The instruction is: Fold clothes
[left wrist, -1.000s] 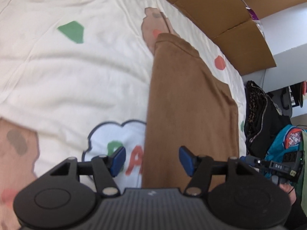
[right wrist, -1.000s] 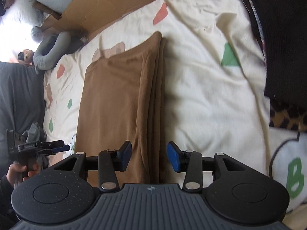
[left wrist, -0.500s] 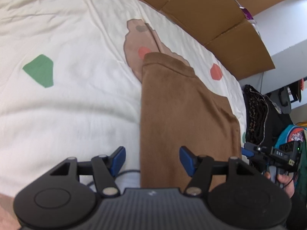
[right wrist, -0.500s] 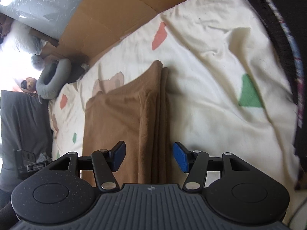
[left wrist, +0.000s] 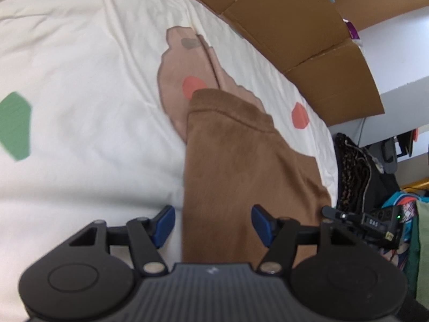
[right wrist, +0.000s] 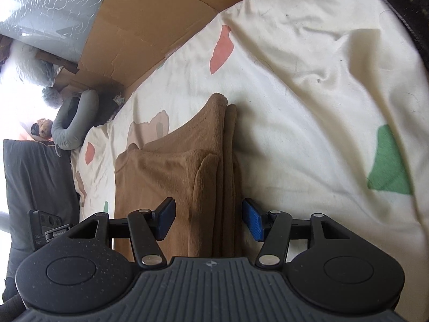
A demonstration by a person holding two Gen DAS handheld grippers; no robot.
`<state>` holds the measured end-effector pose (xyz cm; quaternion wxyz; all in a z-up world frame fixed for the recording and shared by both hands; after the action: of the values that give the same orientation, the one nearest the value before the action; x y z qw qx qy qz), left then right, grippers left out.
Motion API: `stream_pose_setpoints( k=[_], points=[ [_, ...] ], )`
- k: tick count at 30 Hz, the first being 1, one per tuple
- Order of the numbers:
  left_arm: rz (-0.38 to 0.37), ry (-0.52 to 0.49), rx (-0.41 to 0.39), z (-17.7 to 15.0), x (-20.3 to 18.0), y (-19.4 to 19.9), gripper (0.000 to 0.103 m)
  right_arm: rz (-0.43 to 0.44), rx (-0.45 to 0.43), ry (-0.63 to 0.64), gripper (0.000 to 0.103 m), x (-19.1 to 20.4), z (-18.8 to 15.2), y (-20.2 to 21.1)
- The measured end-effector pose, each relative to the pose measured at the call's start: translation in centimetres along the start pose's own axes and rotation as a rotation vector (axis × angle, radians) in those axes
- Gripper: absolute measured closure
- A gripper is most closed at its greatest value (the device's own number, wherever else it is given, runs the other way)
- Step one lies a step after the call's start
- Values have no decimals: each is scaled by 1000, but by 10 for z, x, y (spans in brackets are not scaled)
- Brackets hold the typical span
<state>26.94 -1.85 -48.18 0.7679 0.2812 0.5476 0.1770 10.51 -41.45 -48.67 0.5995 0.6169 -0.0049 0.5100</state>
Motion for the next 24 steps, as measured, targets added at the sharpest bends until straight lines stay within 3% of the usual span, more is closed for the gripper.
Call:
stream_pose_setpoints(
  k=[10,12,15,18,19,22,24],
  points=[
    [-50,-8,-3,12,-4,-2,35,48,24,-32,43,2,12,-17],
    [-53,-11,-11,15,-5,-2,35,54,26,-44,47,0,14,-20],
    [-43,-25,-11,20,-6,-7,37,33,28,-51,68,-4,17,-23],
    [-44,-27,-10,24,-5,-12,44,33,23,-41,77,-2,18,-20],
    [-44,-23,-9,25,-4,-14,51,36,18,-37,79,-1,18,-18],
    [-46,-12,-13,28,0,-15,70,52,7,-47,79,0,18,-13],
    [-48,-14,-14,29,2,-14,71,43,4,-38,76,0,18,-11]
  ],
)
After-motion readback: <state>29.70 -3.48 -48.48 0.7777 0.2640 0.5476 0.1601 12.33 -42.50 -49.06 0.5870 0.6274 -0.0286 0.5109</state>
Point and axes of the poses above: each gripper's, at about its wrist camera, not at the fingertips, and y roughly against the way its jaws point, x to its left, z to its top, the point moved 5 cm from there along -y, roughly the way its jaws point, and after that the axes turned 8 degrees about -z, right-handed, at the moved point
